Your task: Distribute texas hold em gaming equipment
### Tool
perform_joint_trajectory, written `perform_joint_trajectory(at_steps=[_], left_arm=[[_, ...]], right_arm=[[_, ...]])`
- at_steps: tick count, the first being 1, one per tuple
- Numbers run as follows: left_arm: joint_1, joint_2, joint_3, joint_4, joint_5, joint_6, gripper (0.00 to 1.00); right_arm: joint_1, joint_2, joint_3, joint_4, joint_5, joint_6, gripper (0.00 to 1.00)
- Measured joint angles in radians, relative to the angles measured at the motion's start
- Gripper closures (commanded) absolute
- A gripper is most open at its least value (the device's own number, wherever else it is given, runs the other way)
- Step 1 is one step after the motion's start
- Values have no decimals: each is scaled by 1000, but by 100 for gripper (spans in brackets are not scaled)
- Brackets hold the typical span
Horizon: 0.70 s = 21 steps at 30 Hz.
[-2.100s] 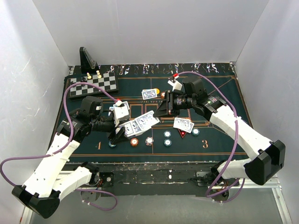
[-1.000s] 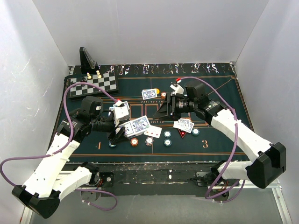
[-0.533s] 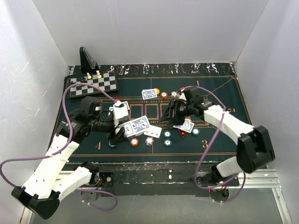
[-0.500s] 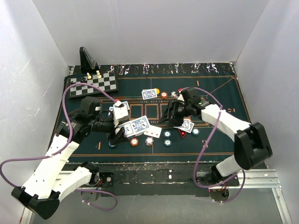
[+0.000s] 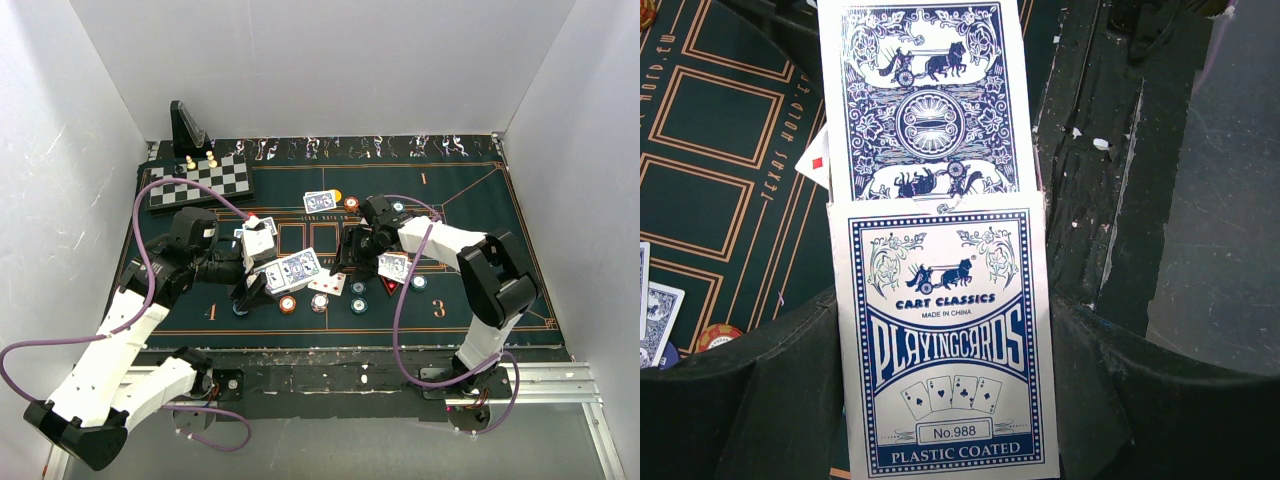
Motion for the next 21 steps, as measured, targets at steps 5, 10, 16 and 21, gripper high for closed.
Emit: perform_joint_trajectory(at_steps=[5,10,16,21], left_arm=[[0,0,0,0,0,0,99],[0,0,0,0,0,0,99],[0,-4,0,0,0,0,99],[0,-13,0,0,-1,1,99]], right_arm=[[43,45,0,23,35,21,31],[77,66,2,42,69,43,31],[77,72,5,42,75,66,32],[77,100,37,21,65,80,32]])
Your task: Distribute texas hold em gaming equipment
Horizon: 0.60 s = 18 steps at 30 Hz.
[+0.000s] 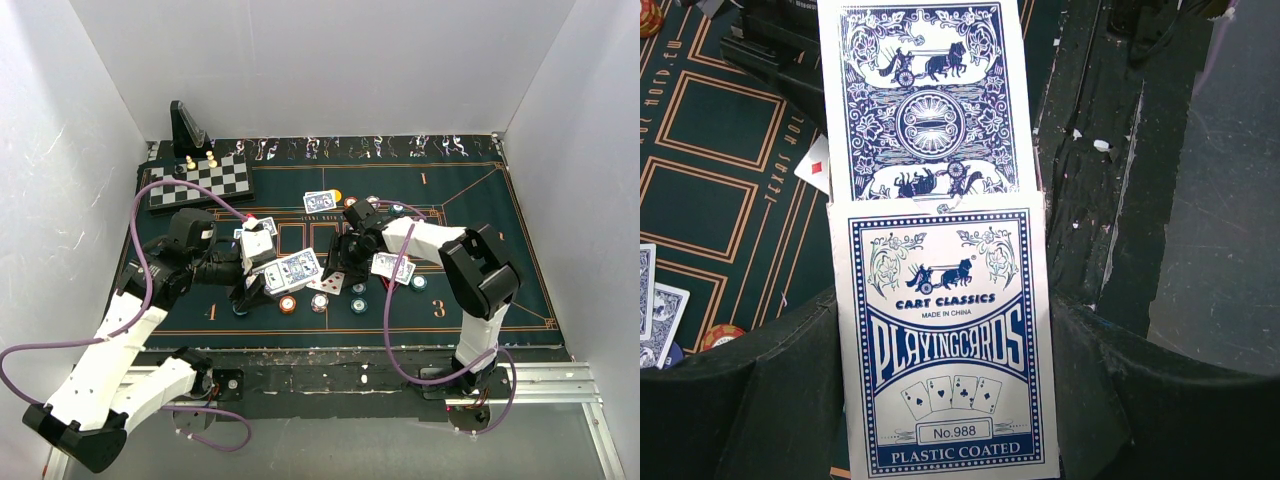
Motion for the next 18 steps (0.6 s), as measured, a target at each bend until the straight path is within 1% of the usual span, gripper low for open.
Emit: perform_joint_trajectory(at_steps=[10,18], left_arm=[[0,-2,0,-1,-2,0,99],[0,-4,0,-3,-5,0,100]], right_arm=[[9,127,168,-73,-48,22,32],[24,238,328,-78,-66,37,33]])
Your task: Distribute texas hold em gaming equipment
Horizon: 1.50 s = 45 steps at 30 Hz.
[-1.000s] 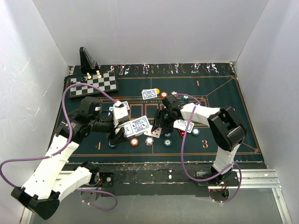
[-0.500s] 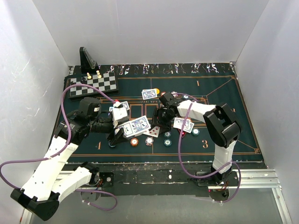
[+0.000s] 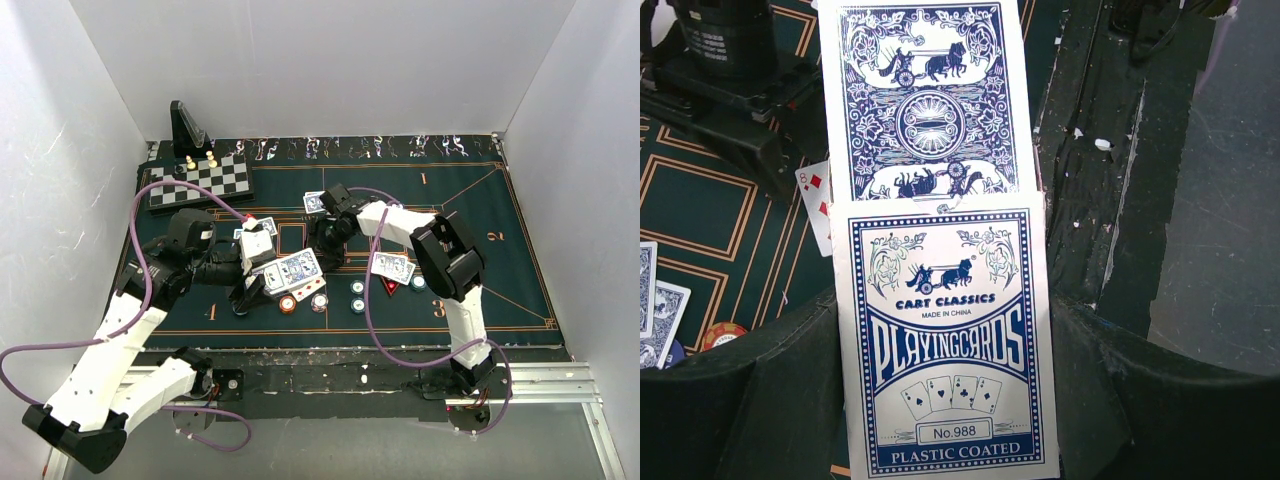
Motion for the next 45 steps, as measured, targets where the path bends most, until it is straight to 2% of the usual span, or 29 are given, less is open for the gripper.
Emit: perform_joint_trajectory(at_steps=[6,13,18,30,35,41,45], left_arm=[[0,-10,0,-1,-2,0,100],[0,-18,0,-4,-3,0,100],[0,-18,0,-4,-2,0,100],[0,-17,1,-5,-3,4,100],[0,-17,1,-4,-4,7,100],[0,-17,1,-4,-4,7,100],[0,-17,1,-5,-4,8,100]], right_arm=[[4,10,36,43,67,-18,32],[5,-124,-116,79,132,-36,32],[31,-151,-203,119,124,-24,33],[64,-142,-216,184,76,30,34],[71,-103,-165,164,59,39,35],[71,-22,-28,121,72,26,35],[42,-14,11,103,84,0,32]])
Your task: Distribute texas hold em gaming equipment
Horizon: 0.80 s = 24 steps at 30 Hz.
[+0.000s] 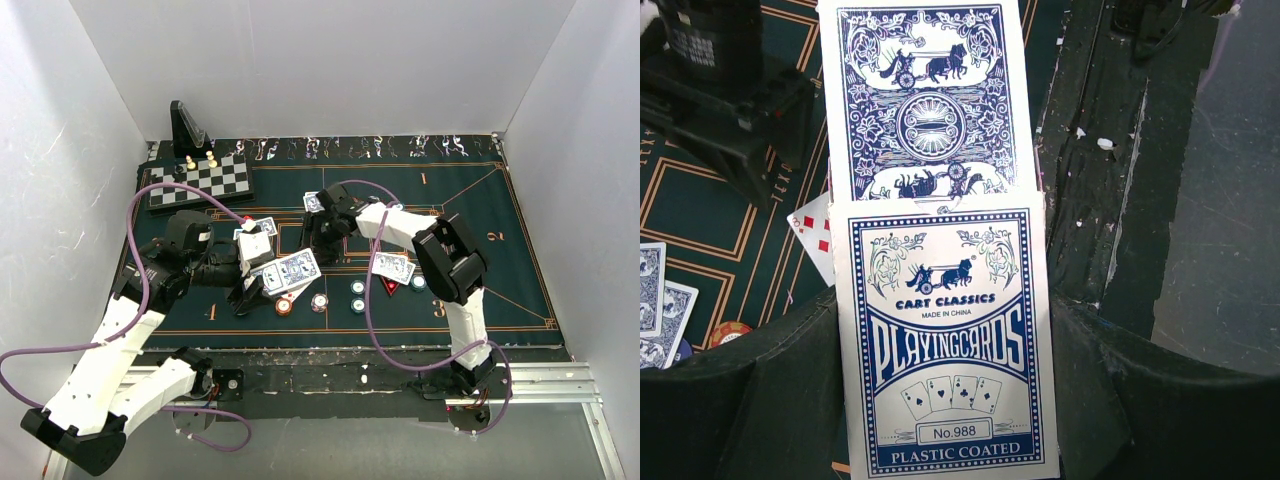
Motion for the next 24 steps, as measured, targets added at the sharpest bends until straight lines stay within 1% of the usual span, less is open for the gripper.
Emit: perform_joint_trajectory(at_steps=[3,4,7,10,13,16,19,24], left_arm=[[0,0,0,0,-1,2,100],[0,0,0,0,-1,2,100],[0,0,0,0,-1,2,100],[0,0,0,2,0,2,100],[0,0,-4,8,0,2,100],[0,2,-14,20,0,3,100],[0,15,-24,29,0,5,100],[0,46,-37,52,0,9,100]], right_arm=[[-50,-29,-5,-20,7,-20,30],[-71,-53,-18,-25,8,-27,23],[-131,-183,-76,-50,2,-47,17],[-174,-360,-115,-70,-15,-64,15],[-172,-518,-119,-71,-52,-79,13],[-163,-625,-126,-71,-110,-83,13],[-156,-683,-139,-77,-173,-82,12],[-156,-709,-159,-98,-244,-77,11]])
